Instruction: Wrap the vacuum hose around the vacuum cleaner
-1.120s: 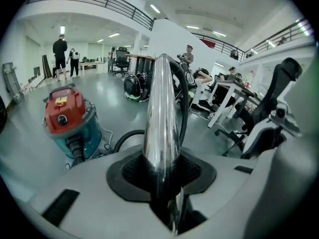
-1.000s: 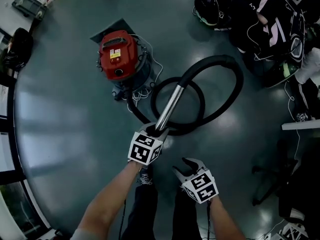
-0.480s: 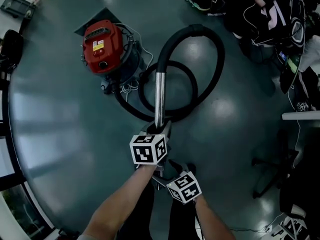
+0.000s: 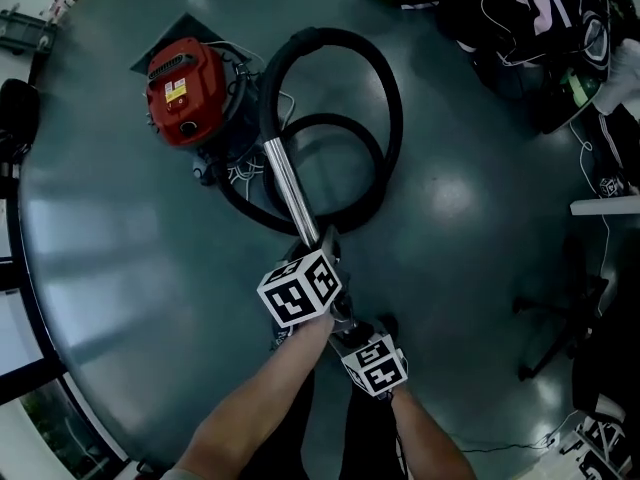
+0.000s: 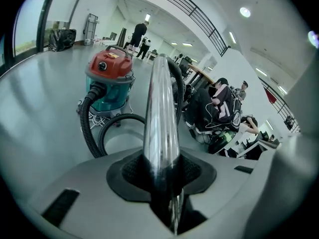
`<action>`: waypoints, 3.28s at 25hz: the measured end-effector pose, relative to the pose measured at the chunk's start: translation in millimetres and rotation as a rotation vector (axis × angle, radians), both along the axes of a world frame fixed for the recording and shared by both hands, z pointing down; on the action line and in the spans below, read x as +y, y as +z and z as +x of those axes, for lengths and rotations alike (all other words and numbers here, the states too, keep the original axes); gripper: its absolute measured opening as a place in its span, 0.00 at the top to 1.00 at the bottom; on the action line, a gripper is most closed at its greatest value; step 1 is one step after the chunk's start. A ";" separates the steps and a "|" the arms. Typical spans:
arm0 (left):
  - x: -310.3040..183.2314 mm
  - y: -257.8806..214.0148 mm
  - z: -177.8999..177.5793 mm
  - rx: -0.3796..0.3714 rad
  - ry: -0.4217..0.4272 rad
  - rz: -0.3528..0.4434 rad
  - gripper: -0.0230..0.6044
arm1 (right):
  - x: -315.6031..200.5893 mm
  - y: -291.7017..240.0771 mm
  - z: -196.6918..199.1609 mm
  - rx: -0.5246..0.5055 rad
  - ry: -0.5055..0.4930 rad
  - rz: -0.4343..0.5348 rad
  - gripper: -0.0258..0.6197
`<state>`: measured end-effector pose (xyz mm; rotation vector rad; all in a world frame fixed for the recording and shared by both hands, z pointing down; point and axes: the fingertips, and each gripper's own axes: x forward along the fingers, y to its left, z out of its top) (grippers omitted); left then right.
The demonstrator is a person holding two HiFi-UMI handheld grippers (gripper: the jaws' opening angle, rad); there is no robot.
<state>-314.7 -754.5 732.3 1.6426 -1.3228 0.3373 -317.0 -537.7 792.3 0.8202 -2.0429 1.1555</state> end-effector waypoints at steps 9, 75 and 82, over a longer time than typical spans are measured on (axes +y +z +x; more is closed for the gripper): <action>-1.5 5.8 22.5 0.017 0.117 0.030 0.71 | -8.5 -15.8 34.4 -0.019 0.003 0.083 0.66; -7.2 378.8 102.8 -0.543 1.686 0.103 0.43 | -179.7 336.0 284.5 0.393 -0.973 0.204 0.66; -6.6 395.0 104.0 -0.509 1.684 0.072 0.43 | -177.3 354.6 287.3 0.479 -0.957 0.192 0.66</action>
